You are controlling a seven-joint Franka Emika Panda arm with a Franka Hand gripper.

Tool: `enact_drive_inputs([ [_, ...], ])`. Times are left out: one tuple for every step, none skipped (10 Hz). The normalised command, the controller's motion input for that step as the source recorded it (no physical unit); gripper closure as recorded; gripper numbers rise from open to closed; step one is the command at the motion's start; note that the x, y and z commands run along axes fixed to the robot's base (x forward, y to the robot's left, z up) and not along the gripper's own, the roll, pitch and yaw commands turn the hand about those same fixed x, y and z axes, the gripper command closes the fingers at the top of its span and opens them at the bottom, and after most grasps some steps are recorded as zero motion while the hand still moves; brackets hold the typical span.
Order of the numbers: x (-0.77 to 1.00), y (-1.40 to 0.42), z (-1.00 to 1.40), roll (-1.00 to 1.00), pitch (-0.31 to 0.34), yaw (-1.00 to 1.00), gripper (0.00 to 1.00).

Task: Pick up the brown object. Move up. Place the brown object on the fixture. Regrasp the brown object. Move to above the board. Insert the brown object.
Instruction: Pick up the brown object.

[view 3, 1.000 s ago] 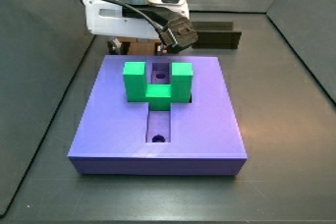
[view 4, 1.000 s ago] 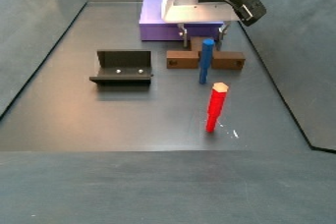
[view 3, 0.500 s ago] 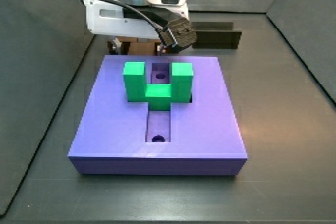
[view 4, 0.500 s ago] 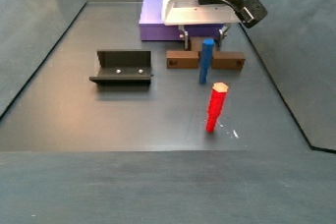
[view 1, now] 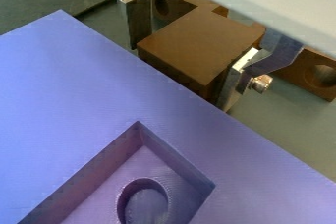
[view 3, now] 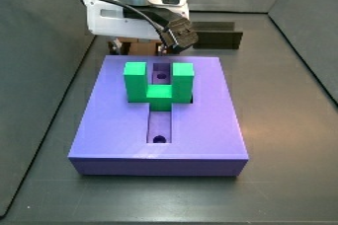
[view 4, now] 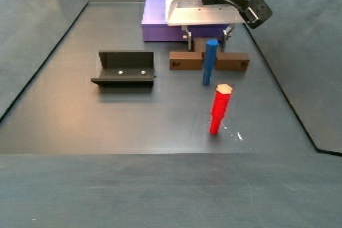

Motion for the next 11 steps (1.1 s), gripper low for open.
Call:
enact_drive_inputs([
  [0.0,-0.01,0.0,0.0,0.0,-0.04,0.0],
  [0.0,0.0,-0.01,0.0,0.0,-0.03,0.0],
  [-0.03,0.0,0.0,0.0,0.0,-0.01,0.0],
  [0.0,0.0,0.0,0.0,0.0,0.0,0.0],
  [0.0,0.0,0.0,0.0,0.0,0.0,1.0],
  [0.0,0.0,0.0,0.0,0.0,0.0,1.0],
  [0.0,0.0,0.0,0.0,0.0,0.0,1.0],
  [0.0,0.0,0.0,0.0,0.0,0.0,1.0],
  [0.0,0.0,0.0,0.0,0.0,0.0,1.0],
  [0.0,0.0,0.0,0.0,0.0,0.0,1.0],
  [0.0,0.0,0.0,0.0,0.0,0.0,1.0],
])
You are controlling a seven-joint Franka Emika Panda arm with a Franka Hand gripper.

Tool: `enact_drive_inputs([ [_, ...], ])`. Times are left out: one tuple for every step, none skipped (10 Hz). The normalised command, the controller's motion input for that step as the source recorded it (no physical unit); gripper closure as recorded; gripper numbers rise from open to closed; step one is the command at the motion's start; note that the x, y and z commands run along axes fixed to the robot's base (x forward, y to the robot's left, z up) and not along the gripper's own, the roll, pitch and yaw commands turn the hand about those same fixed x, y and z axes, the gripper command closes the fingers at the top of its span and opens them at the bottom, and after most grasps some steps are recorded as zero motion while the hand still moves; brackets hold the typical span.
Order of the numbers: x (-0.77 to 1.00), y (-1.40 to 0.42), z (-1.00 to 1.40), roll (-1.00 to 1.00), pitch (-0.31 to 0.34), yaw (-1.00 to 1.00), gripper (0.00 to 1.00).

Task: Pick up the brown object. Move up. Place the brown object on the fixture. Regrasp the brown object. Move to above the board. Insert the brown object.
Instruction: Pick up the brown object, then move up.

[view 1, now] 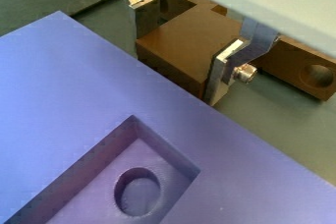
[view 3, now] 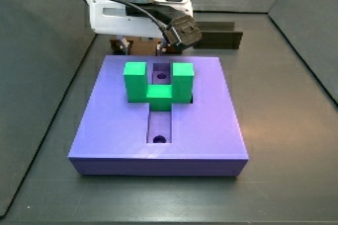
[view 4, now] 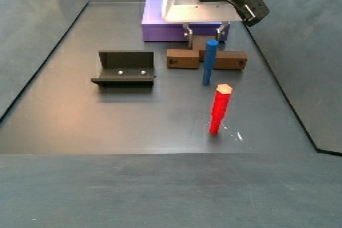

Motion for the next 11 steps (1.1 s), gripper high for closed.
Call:
enact_drive_inputs([
  [0.0,0.0,0.0,0.0,0.0,0.0,1.0],
  [0.0,0.0,0.0,0.0,0.0,0.0,1.0],
  [0.0,0.0,0.0,0.0,0.0,0.0,1.0],
  [0.0,0.0,0.0,0.0,0.0,0.0,1.0],
  [0.0,0.0,0.0,0.0,0.0,0.0,1.0],
  [0.0,0.0,0.0,0.0,0.0,0.0,1.0],
  [0.0,0.0,0.0,0.0,0.0,0.0,1.0],
  [0.0,0.0,0.0,0.0,0.0,0.0,1.0],
  [0.0,0.0,0.0,0.0,0.0,0.0,1.0],
  [0.0,0.0,0.83,0.0,0.0,0.0,1.0],
  [-0.1,0.08,0.71,0.0,0.059,0.01,1.0],
])
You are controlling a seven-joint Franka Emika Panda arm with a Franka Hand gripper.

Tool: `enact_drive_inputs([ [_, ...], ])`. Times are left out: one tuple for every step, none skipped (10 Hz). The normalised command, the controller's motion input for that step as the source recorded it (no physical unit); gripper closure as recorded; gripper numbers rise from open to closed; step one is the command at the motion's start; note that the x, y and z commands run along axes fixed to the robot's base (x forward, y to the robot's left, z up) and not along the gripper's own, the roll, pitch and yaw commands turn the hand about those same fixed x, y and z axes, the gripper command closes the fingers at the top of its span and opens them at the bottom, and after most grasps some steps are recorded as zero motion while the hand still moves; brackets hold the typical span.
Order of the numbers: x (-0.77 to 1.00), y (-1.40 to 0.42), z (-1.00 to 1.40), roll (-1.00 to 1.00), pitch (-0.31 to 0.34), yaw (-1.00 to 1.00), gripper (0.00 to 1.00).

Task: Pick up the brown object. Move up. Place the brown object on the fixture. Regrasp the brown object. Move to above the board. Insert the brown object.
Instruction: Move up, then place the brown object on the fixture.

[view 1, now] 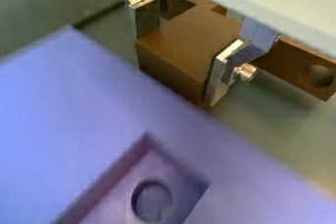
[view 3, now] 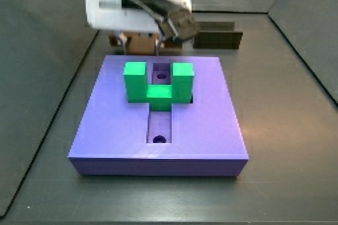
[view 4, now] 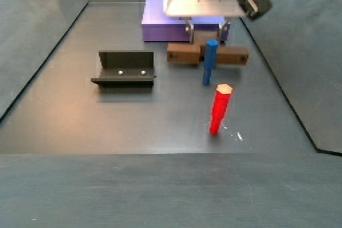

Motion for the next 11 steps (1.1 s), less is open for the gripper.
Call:
enact_drive_inputs([
  [-0.1,0.05,0.56,-0.03,0.051,0.01,1.0],
  [-0.04,0.02,0.21,-0.08,0.026,0.0,1.0],
  [0.0,-0.04,0.0,0.0,0.0,0.0,1.0],
  [0.1,0.0,0.1,-0.39,0.0,-0.16,1.0],
  [0.27,0.1,0.25,-1.0,0.0,-0.13,1.0],
  [0.44,0.0,0.16,-1.0,0.0,-0.2,1.0],
  [0.56,-0.18,0.41,-1.0,0.0,-0.22,1.0],
  [0.6,-0.27,0.49,-0.97,0.003,-0.22,1.0],
  [0.62,-0.24,0.45,-0.99,0.031,-0.21,1.0],
  [0.68,-0.17,0.38,-1.0,0.097,-0.18,1.0],
  [0.72,-0.07,0.28,-1.0,0.137,-0.15,1.0],
])
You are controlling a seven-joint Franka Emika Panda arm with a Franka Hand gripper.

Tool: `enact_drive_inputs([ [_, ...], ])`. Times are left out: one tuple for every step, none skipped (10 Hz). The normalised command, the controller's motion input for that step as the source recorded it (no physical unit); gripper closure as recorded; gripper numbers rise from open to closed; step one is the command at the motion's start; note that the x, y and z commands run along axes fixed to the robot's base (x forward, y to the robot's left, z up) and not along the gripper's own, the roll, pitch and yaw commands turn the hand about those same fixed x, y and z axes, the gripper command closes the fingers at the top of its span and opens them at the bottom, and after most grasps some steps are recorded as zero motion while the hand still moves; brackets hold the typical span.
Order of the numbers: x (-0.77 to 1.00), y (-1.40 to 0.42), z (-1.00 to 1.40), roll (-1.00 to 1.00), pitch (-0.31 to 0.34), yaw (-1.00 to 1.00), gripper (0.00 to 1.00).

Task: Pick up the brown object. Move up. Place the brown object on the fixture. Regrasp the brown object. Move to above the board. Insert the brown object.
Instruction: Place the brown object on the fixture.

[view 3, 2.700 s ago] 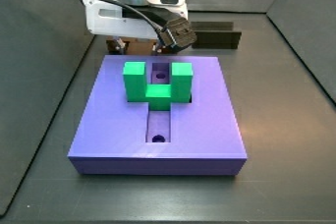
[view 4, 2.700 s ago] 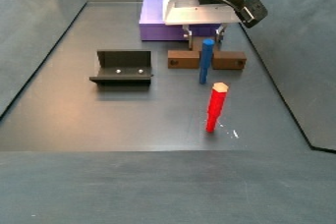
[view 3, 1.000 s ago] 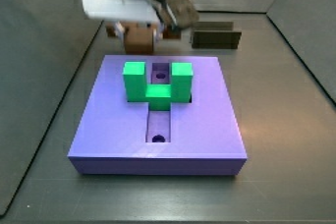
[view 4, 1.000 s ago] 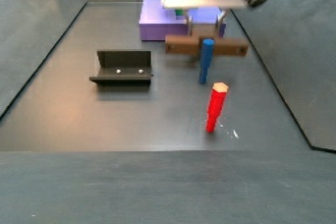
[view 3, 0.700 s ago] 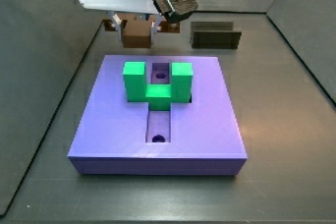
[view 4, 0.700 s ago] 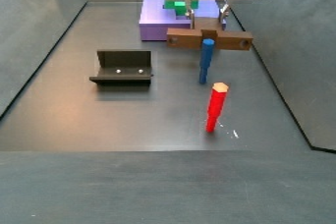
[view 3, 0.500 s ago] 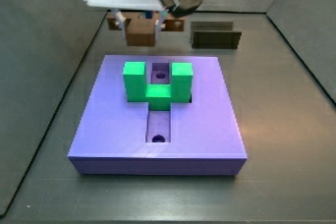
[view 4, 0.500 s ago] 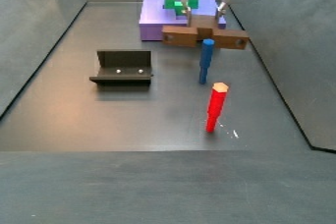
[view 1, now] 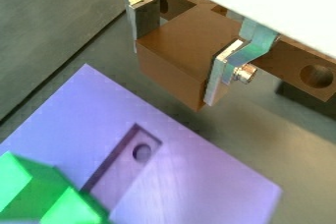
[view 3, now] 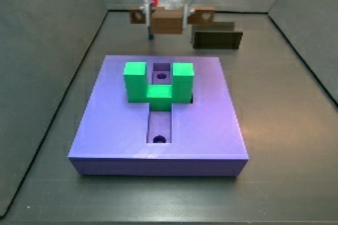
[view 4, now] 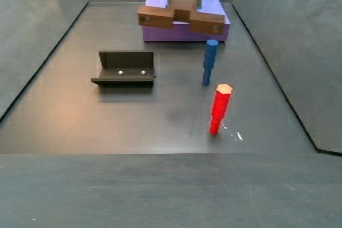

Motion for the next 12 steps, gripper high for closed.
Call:
enact_drive_inputs([
  [0.69,-0.02,0.24,-1.0,0.114,-0.17,1.0],
  [0.69,0.0,0.23,-1.0,0.083,-0.13,1.0],
  [0.7,0.0,0.22,-1.0,0.074,-0.13,1.0],
  [0.72,0.0,0.2,-1.0,0.077,-0.12,1.0],
  [0.73,0.0,0.21,-1.0,0.071,-0.13,1.0],
  [0.69,0.0,0.22,-1.0,0.0,-0.11,1.0],
  [0.72,0.0,0.25,-1.0,0.0,-0.12,1.0],
  [0.7,0.1,0.27,-1.0,0.077,-0.11,1.0],
  [0.77,0.25,0.22,-0.73,0.14,-0.08,1.0],
  [0.82,0.43,0.13,-0.46,0.22,0.0,1.0],
  [0.87,0.43,0.17,-0.23,0.269,0.0,1.0],
  [0.88,0.41,0.19,-0.05,0.314,0.0,1.0],
])
